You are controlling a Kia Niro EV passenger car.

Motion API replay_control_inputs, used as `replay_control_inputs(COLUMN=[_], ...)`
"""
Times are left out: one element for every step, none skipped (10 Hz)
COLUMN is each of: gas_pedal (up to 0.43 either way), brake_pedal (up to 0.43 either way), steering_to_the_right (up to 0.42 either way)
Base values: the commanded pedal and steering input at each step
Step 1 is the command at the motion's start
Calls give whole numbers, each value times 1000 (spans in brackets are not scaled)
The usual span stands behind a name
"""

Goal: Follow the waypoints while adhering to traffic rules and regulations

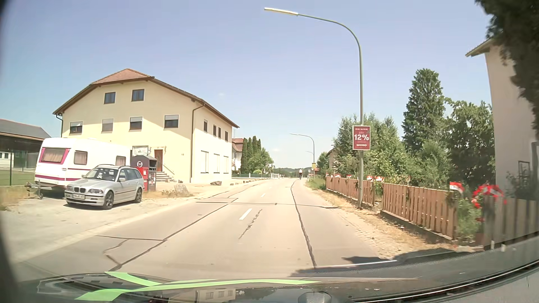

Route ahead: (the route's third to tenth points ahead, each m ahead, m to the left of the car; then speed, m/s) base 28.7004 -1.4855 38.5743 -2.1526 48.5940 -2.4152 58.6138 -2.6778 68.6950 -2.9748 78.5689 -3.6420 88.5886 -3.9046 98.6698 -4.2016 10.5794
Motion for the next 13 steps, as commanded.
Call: replay_control_inputs(gas_pedal=[150,150,150,150,138,138,150,150,157,157,169,169,177], brake_pedal=[0,0,0,0,0,0,0,0,0,0,0,0,0], steering_to_the_right=[0,0,0,0,-2,-3,-4,-3,-3,-4,-3,-4,-3])
